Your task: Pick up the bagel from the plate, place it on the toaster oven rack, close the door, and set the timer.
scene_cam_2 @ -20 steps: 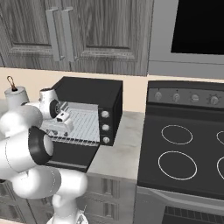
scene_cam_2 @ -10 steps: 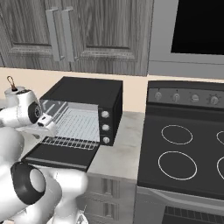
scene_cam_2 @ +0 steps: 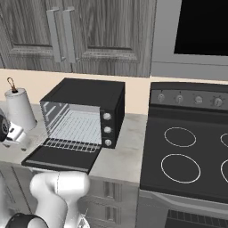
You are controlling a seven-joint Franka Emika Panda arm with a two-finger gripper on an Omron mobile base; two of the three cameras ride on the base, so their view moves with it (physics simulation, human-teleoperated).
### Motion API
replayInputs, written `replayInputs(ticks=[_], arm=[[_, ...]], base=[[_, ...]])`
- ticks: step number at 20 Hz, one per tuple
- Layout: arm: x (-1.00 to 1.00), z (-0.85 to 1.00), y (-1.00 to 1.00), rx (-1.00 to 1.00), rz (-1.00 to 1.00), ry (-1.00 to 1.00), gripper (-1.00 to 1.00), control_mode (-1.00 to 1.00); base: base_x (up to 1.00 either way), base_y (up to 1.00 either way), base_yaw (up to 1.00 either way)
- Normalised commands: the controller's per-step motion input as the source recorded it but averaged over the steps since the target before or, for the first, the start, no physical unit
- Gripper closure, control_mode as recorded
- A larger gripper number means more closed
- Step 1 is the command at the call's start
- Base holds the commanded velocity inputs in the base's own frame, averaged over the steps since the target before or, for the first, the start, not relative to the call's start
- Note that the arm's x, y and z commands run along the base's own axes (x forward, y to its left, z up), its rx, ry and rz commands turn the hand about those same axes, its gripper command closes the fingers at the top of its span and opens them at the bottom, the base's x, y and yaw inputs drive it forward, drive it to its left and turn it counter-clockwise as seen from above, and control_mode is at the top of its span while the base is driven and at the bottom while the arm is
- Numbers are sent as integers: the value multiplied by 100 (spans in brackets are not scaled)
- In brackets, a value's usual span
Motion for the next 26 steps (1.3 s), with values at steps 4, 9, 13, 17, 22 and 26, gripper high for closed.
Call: replayInputs(ticks=[4, 9, 13, 17, 22, 26], arm=[[-28, 48, 94, 5, 9, 0, -100, -100], [-1, 30, 92, 3, 8, 0, -100, -100], [11, 7, 73, 5, 5, 0, -100, -100], [16, 0, 37, 4, 2, -5, -100, -100], [35, -6, 37, 13, 4, 0, -100, -100], [39, -14, 73, 15, 6, 0, -100, -100]], base=[[0, 0, 0], [0, 0, 0], [0, 0, 0], [0, 0, 0], [0, 0, 0], [0, 0, 0]])
